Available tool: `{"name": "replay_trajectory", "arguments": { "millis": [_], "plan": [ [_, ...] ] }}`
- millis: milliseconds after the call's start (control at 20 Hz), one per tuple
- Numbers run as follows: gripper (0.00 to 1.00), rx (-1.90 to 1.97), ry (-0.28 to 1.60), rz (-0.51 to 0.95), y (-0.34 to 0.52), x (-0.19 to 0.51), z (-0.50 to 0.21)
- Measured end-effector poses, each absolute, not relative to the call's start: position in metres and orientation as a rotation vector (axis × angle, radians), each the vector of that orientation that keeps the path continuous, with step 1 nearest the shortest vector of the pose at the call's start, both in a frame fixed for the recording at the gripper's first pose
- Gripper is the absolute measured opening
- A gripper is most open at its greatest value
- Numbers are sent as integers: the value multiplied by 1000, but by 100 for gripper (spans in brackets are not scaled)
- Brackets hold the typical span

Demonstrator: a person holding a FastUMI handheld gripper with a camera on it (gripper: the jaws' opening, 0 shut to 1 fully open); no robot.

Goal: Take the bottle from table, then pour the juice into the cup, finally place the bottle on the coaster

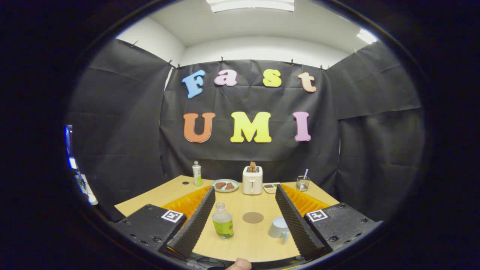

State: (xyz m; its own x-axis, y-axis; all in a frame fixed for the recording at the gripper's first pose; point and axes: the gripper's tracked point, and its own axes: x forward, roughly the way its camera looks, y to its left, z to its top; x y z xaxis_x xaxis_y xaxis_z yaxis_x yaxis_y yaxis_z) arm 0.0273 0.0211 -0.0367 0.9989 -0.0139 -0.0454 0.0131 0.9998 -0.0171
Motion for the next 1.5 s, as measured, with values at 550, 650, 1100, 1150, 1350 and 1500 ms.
{"name": "replay_trajectory", "arguments": {
  "millis": [550, 650, 1100, 1150, 1350, 1500],
  "plan": [
    [100, -24, 145, -6, 52, 84, -115],
    [100, -33, 157, -3, 58, 97, -130],
    [100, -26, 219, 4, 74, 144, -191],
    [100, -39, 223, -8, 72, 149, -196],
    [100, -49, 258, 12, 88, 169, -220],
    [100, -69, 244, 8, 93, 182, -226]
  ]
}}
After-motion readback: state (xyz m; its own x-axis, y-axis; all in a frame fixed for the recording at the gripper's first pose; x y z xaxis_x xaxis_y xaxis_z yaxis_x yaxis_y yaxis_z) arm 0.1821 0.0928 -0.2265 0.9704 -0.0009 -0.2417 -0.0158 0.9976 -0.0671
